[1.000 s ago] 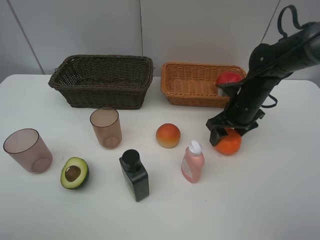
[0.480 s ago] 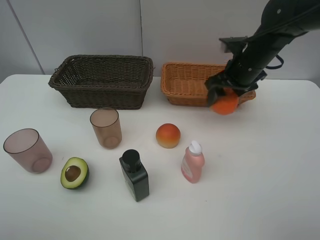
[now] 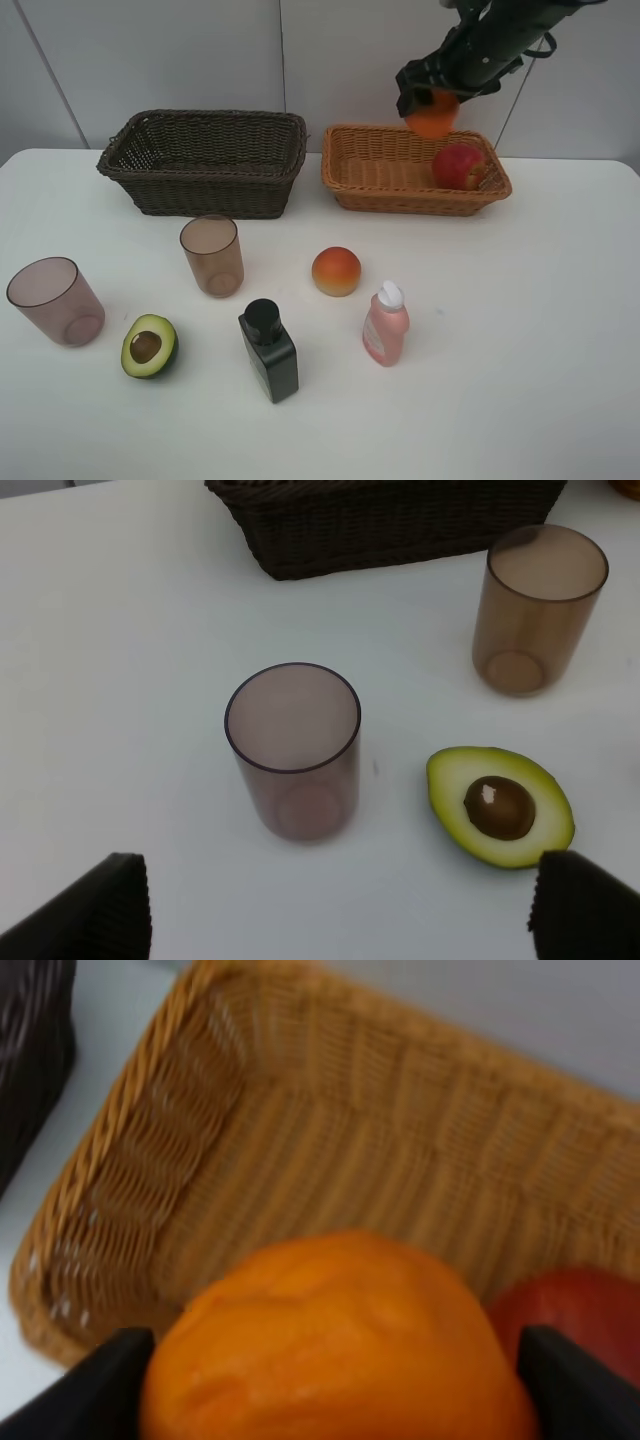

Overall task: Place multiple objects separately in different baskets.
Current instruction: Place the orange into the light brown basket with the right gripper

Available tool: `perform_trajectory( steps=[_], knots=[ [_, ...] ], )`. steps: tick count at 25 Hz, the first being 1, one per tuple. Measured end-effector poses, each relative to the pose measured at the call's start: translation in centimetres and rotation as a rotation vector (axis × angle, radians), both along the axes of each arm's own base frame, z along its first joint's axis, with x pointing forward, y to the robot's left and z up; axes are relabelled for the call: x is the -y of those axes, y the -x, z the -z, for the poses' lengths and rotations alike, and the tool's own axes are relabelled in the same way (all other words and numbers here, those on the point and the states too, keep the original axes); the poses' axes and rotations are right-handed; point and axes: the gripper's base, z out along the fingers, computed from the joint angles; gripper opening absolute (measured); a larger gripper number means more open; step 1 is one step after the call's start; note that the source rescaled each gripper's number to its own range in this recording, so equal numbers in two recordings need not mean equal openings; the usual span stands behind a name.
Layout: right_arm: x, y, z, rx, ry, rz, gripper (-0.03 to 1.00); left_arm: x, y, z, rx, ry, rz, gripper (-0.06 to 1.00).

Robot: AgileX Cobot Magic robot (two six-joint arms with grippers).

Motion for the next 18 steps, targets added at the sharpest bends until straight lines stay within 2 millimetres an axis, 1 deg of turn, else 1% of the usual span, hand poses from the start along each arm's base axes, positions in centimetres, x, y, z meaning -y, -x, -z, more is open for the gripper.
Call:
perform_trajectory(
  steps=[7, 14, 18],
  knots=[
    [-0.5, -2.3, 1.9, 0.140, -0.034, 0.018, 0.61, 0.0, 0.0, 0.0, 0.000, 0.000, 0.000, 1.00],
    [-0.8, -3.9, 5.2, 0.168, -0.038, 0.027, 0.61, 0.0, 0.0, 0.0, 0.000, 0.000, 0.000, 1.00],
    [-0.9, -4.2, 6.2, 0.164, -0.037, 0.029, 0.61, 0.0, 0.0, 0.0, 0.000, 0.000, 0.000, 1.00]
  ],
)
